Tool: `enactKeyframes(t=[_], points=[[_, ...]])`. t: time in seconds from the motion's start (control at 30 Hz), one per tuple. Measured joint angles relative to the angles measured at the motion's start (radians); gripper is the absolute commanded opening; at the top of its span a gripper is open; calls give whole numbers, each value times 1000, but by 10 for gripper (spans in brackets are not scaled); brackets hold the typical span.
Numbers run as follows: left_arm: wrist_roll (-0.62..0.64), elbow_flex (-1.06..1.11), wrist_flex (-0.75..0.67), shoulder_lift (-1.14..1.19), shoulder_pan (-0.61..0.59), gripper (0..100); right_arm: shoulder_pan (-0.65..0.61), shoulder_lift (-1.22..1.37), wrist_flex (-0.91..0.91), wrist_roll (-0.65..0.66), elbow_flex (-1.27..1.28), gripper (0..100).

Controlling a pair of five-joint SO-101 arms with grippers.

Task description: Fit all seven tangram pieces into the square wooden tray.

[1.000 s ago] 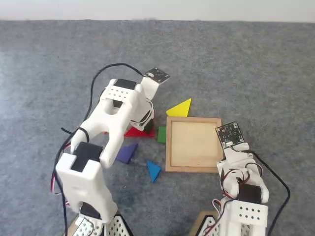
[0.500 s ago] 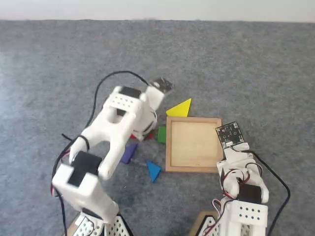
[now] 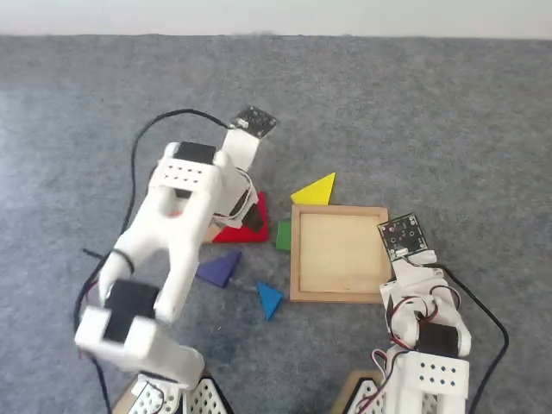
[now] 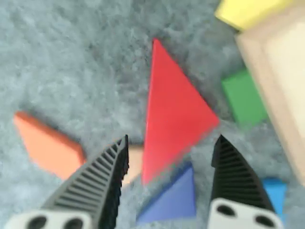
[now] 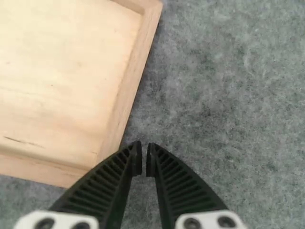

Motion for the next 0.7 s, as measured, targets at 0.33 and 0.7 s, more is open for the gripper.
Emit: enactKeyframes(t=[0.33, 0.7], points=[[-91, -212, 37, 367, -17, 240, 0, 0, 0, 0, 0, 39], [-21, -250, 94, 388, 11, 334, 0, 0, 0, 0, 0, 39]])
